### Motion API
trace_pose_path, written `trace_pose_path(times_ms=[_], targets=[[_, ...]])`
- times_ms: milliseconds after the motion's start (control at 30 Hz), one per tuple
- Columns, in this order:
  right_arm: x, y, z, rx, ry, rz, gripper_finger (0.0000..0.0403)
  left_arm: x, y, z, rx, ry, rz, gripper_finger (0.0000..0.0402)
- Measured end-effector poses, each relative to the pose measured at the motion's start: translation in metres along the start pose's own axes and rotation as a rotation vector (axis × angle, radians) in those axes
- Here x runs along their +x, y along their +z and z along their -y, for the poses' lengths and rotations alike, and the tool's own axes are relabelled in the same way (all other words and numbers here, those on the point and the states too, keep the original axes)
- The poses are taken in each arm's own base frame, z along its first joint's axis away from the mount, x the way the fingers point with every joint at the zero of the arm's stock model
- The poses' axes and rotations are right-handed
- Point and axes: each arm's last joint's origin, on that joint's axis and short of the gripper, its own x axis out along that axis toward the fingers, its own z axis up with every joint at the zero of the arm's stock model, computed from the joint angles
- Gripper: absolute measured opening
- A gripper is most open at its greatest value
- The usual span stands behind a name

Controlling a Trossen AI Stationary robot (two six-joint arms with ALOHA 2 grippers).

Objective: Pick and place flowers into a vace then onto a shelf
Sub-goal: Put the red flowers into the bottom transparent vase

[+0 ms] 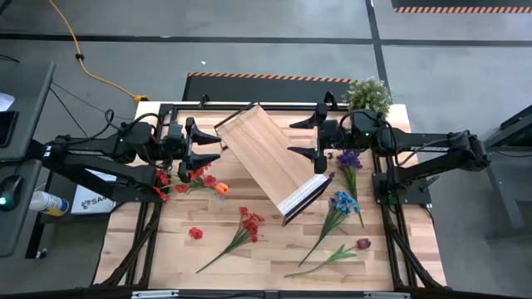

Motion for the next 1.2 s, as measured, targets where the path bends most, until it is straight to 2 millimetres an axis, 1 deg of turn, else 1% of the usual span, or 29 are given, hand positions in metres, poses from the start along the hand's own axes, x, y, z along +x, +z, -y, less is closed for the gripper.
trace_pose_path(times_ms=[533,667,767,833,900,1067,1200], targets=[[0.0,0.0,0.0,0.011,0.001,-0.001,0.0287,0.0,0.0,0.0,0.0,0.001,0.001,0.0282],[0.0,0.001,-0.002,0.067,0.071,0.009,0.0287,0.0,0.001,-0.001,-0.033,0.028,0.008,0.0282],[0.0,0.005,-0.004,0.062,0.16,0.065,0.0287,0.0,0.001,-0.001,-0.12,0.021,0.009,0.0282],[-0.001,0.012,-0.005,0.058,0.214,0.136,0.0287,0.0,0.002,0.0,-0.198,0.017,0.023,0.0282],[-0.003,0.02,-0.005,0.061,0.227,0.219,0.0287,0.0,0.003,0.0,-0.256,0.013,0.037,0.0282],[-0.006,0.034,-0.002,0.144,0.192,0.356,0.0287,-0.001,0.009,0.001,-0.268,-0.001,0.081,0.0282],[-0.007,0.036,-0.001,0.216,0.169,0.375,0.0287,-0.005,0.02,0.002,-0.269,-0.01,0.108,0.0282]])
